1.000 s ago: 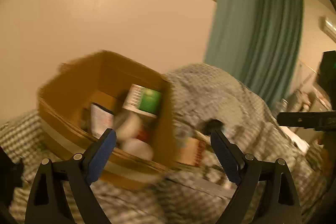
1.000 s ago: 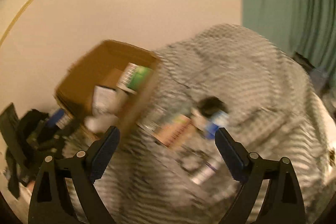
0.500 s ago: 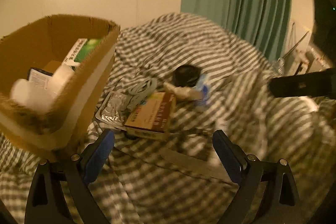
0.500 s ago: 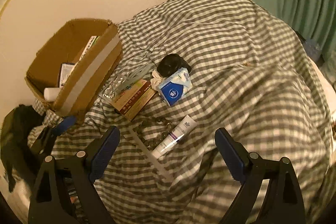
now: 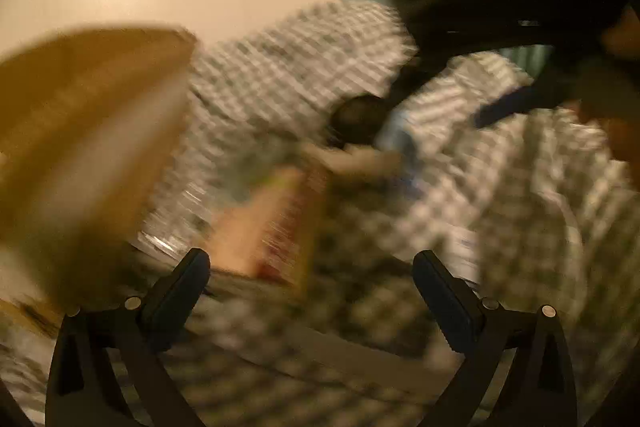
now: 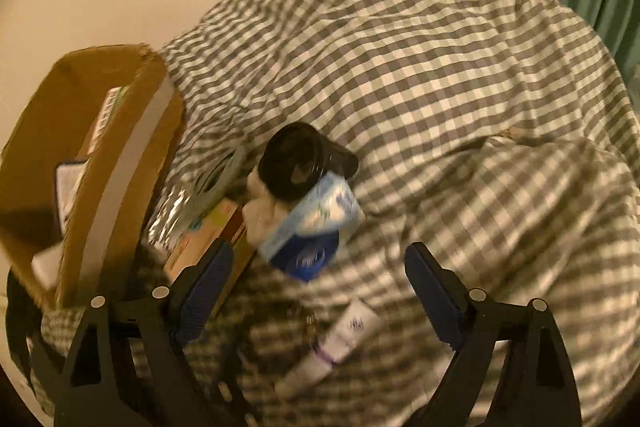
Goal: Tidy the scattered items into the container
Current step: 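Reach both grippers toward the capsule box and tissue pack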
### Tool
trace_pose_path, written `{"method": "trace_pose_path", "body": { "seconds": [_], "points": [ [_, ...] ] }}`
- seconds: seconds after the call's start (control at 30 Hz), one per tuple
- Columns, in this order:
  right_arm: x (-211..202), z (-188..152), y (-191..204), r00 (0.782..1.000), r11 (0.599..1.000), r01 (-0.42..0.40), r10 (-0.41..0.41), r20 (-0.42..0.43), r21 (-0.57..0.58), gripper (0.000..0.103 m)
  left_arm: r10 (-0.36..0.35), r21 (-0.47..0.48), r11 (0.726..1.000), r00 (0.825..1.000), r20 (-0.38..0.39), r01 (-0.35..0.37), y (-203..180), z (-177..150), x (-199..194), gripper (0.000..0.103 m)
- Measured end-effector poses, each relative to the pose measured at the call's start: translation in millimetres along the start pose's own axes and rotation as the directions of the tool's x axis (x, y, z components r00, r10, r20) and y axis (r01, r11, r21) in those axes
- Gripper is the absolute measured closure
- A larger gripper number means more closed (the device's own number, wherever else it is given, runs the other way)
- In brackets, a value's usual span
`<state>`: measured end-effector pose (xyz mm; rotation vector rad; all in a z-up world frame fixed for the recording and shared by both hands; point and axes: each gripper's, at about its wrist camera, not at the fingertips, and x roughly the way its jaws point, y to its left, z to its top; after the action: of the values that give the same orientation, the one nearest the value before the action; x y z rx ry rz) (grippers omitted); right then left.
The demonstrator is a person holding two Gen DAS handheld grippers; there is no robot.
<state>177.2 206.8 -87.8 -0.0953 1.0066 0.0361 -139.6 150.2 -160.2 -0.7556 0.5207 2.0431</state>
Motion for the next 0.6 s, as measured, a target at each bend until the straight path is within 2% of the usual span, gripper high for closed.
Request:
{"method": "trace_pose_path", "body": {
  "seconds": [0.07,0.17,0.2,0.3,0.37,0.47,0.6],
  "points": [
    [12,3,1,1.000,1.000,0.017,-0.017,-0.026,0.004,0.023,-0.004,-0.007,1.000,1.000,0.003,0.004,-2,-3,3,0.000],
    [28,2,0,0.997,0.999,0.027,-0.026,-0.070,0.019,0.031,0.078,0.030,0.997,0.997,0.005,-0.078,5,3,13,0.000],
    [30,1,-2,0.997,0.999,0.022,-0.020,-0.080,0.026,0.031,0.087,0.016,0.996,0.996,-0.001,-0.087,11,6,16,0.000],
    [30,-2,-6,0.995,0.999,0.030,-0.027,-0.097,0.031,0.033,0.020,-0.045,0.999,0.999,-0.034,-0.022,27,14,25,0.000],
    [25,-6,-8,0.994,0.998,0.049,-0.046,-0.103,0.028,0.037,0.003,-0.034,0.999,1.000,-0.030,-0.005,31,18,28,0.000],
    [21,-11,-11,0.991,0.997,0.063,-0.056,-0.123,0.048,0.037,0.016,-0.004,1.000,0.999,-0.037,-0.016,29,23,38,0.000],
    [28,-9,-11,0.993,0.996,0.013,-0.002,-0.120,0.091,0.037,0.030,0.030,0.999,0.999,-0.022,-0.029,23,27,45,0.000]
  ]
}}
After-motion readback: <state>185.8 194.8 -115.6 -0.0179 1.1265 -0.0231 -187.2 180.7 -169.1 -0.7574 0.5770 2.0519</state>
